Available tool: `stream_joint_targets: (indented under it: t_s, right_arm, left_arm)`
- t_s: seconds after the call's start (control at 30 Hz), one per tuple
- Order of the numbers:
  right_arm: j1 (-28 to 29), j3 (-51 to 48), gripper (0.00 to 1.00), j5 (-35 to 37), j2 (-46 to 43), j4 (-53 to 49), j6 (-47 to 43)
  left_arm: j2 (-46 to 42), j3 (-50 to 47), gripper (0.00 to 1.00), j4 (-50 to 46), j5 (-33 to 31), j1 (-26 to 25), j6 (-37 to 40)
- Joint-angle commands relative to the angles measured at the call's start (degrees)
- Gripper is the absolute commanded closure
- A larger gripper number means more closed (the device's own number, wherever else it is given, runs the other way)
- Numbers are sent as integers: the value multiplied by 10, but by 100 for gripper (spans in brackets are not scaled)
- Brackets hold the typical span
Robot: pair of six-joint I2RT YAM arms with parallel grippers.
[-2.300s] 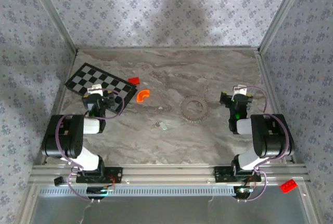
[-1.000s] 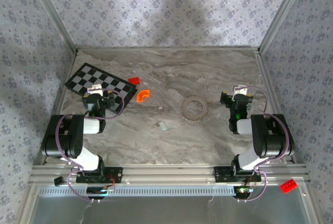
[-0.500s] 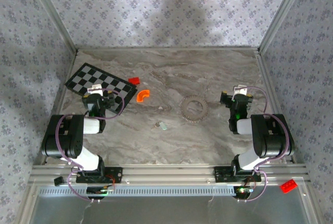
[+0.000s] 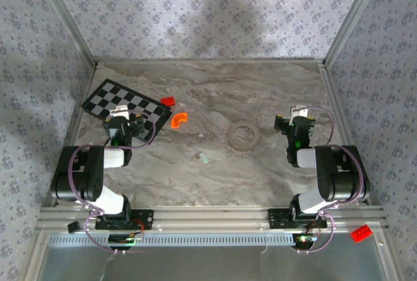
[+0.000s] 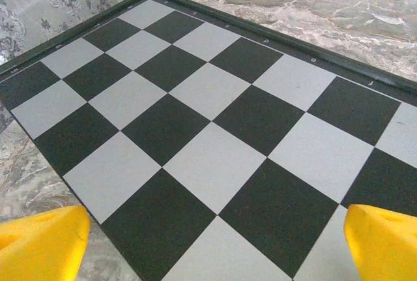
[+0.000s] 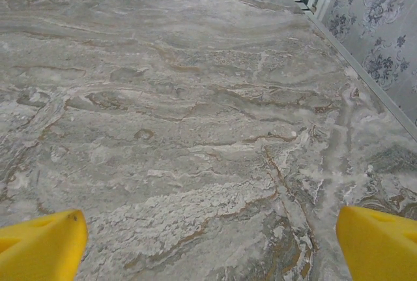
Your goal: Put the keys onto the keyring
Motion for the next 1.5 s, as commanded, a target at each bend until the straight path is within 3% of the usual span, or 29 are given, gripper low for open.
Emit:
stream_joint_targets:
  t_s: [0.0, 0.33, 0.5, 0.63, 0.73, 1.03, 1.2, 1.3, 1.47]
  right_arm:
    - [21, 25, 0, 7, -46, -54, -30]
    - [113, 65, 0, 58, -149, -202, -32]
    - [158, 133, 0, 99, -191, -378, 45]
    - [198, 193, 0, 106, -186, -515, 91]
    - [234, 200, 0, 109, -203, -553, 118]
    - [281, 271, 0, -21, -166, -712, 167]
    - [307, 261, 0, -56, -154, -728, 180]
    - [313, 249, 0, -93, -155, -720, 192]
    - [331, 246, 0, -124, -158, -724, 205]
  left_arm:
    - [-45, 27, 0, -58, 9, 3, -3]
    - [-188, 33, 0, -216, 22, -23, -18]
    - [-280, 39, 0, -310, 51, -54, -36]
    - [-361, 33, 0, -365, 61, -74, -122]
    - [-396, 50, 0, -431, 66, -96, -155]
    - [-431, 96, 0, -561, 192, -154, -215]
    - [-410, 125, 0, -619, 235, -194, -222]
    - [-392, 131, 0, -619, 279, -201, -228]
    - [-367, 140, 0, -618, 296, -225, -239]
